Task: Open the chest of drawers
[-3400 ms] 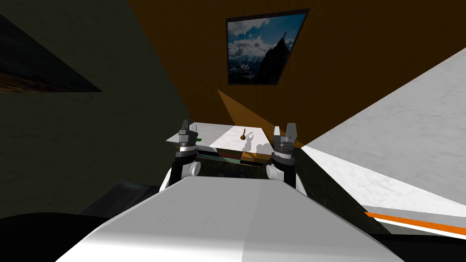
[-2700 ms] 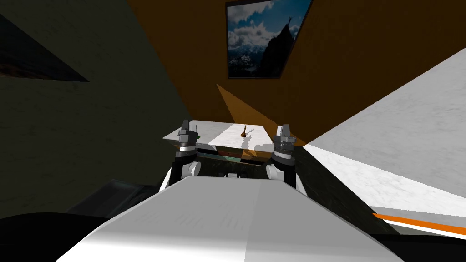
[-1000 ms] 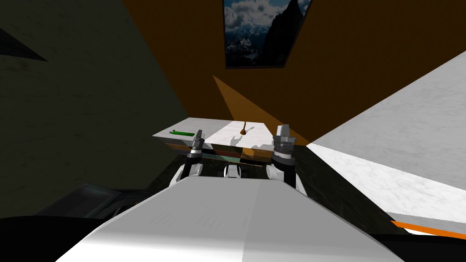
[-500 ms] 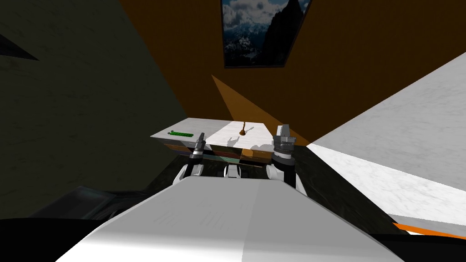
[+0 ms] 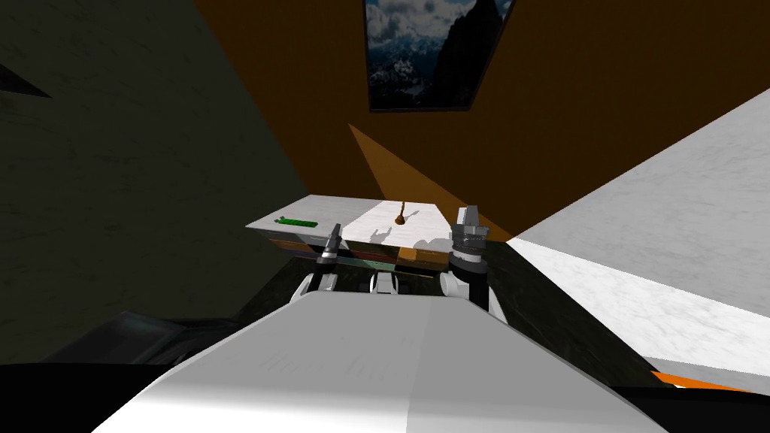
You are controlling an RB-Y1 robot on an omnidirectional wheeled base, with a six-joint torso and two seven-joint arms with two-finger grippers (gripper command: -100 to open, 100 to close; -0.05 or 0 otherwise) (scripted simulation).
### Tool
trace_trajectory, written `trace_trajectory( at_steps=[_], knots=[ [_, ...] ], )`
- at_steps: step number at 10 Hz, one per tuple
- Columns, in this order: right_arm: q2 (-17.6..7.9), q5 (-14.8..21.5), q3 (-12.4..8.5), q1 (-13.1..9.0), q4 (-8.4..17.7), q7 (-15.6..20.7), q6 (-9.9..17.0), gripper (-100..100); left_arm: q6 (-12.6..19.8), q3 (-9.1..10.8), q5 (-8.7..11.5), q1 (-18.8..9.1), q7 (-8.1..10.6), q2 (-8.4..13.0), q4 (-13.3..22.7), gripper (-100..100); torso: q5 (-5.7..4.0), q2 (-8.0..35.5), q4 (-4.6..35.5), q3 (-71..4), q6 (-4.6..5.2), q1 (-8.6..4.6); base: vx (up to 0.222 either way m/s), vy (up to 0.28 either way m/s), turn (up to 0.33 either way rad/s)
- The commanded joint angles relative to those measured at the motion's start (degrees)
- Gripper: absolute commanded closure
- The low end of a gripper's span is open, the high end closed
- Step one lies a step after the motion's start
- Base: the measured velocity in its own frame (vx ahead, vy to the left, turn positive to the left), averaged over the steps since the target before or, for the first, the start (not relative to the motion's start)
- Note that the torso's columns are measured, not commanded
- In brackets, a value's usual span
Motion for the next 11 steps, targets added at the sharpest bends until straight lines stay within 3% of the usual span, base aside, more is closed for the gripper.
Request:
trace_trajectory(
  at_steps=[1,7,9,11],
  knots=[
    [0.0,0.0,0.0,0.0,0.0,0.0,0.0,0,-1.4,-0.03,-0.3,-0.5,-0.05,0.2,3.7,-100,0.0,0.0,0.0,0.0,0.0,-0.02,0.028,-0.02,0.0],
    [0.0,0.0,0.0,0.0,0.0,0.0,0.0,0,-5.3,-0.03,-1.0,-2.6,-0.25,0.2,13.7,-100,0.0,0.0,0.0,0.0,0.0,0.0,0.03,-0.02,-0.001],
    [0.0,0.0,0.0,0.0,0.0,0.0,0.0,0,-8.0,-0.03,-1.5,-4.0,-0.37,0.0,18.4,-100,0.0,0.0,0.0,0.0,0.0,-0.01,0.04,-0.028,-0.003],
    [0.0,0.0,0.0,0.0,0.0,0.0,0.0,0,-8.0,-0.03,-1.5,-4.0,-0.37,0.0,20.4,-100,0.0,0.0,0.0,0.0,0.0,-0.01,0.026,-0.022,0.001]
  ],
)
